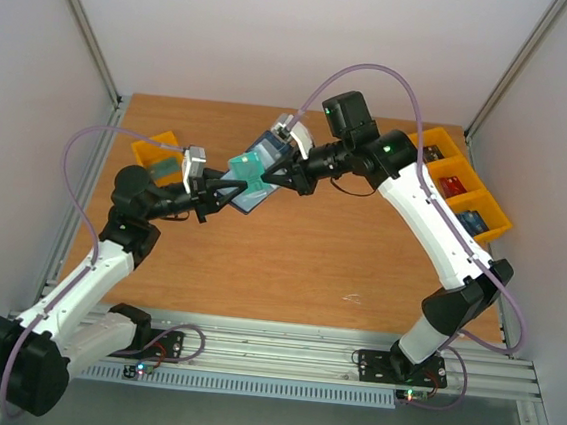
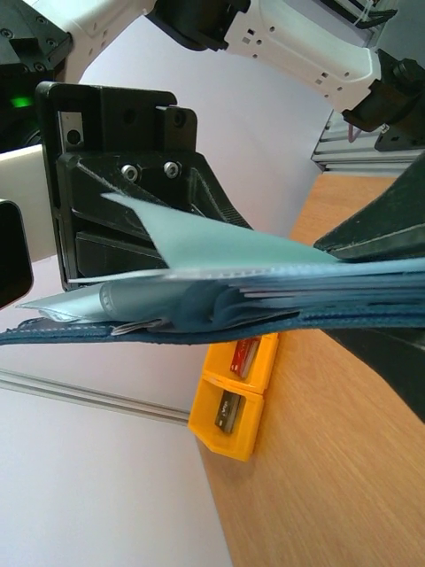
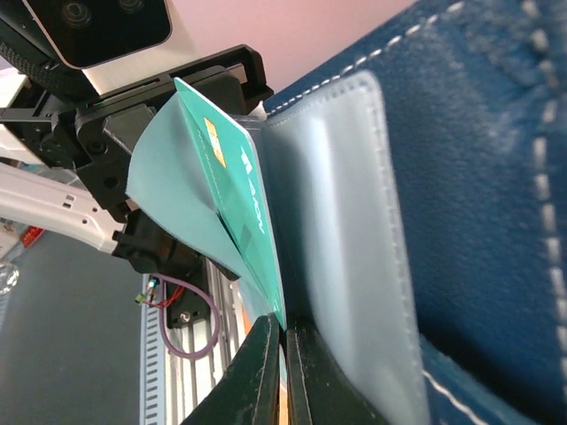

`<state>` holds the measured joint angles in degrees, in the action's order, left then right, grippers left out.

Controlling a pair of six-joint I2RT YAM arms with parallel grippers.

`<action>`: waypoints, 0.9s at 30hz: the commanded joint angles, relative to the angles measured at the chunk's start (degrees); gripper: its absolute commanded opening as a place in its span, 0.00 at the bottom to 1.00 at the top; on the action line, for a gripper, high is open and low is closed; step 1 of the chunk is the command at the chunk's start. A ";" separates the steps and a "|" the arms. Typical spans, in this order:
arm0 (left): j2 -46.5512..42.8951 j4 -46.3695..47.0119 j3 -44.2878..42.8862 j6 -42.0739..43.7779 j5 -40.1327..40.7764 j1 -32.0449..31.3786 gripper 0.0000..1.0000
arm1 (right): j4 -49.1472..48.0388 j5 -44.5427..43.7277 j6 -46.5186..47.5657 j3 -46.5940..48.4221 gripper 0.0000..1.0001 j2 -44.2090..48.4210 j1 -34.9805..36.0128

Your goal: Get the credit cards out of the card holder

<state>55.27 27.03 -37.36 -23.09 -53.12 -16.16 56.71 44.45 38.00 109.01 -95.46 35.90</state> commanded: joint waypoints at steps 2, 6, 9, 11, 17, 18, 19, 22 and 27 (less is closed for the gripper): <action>-2.02 4.15 0.71 1.90 -1.90 -0.18 0.15 | -0.23 -1.64 0.32 1.51 0.01 2.82 -1.67; -2.10 4.08 0.71 2.00 -1.76 -0.25 0.21 | 0.42 -1.77 0.51 2.13 0.01 3.06 -1.69; -2.25 4.01 0.71 2.00 -1.89 -0.19 0.20 | 1.42 -2.45 1.16 2.89 0.01 3.17 -1.72; -2.14 3.73 0.75 2.20 -1.70 -0.21 0.16 | 2.75 -3.80 1.87 3.67 0.01 3.22 -1.73; -2.44 0.45 0.91 3.47 1.85 -0.24 0.03 | 6.33 -9.37 3.62 4.56 0.01 5.65 -4.74; -2.44 -0.66 0.75 3.83 3.01 -0.21 0.01 | 6.41 -10.07 3.47 4.44 0.01 6.35 -5.67; -2.37 -2.22 0.65 4.17 4.27 -0.23 0.00 | 6.36 -10.79 3.30 4.18 0.01 7.08 -6.67; -2.13 -7.13 0.51 6.41 8.45 -0.20 0.00 | 5.46 -12.53 2.25 2.95 0.01 9.63 -9.84; -0.57 -13.26 1.63 10.95 9.73 -0.19 0.00 | 5.17 -12.75 1.90 1.81 0.01 12.08 -12.93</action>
<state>54.26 18.22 -36.60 -17.21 -45.74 -16.16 62.15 33.32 40.25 111.35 -85.62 24.38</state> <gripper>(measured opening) 0.109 0.013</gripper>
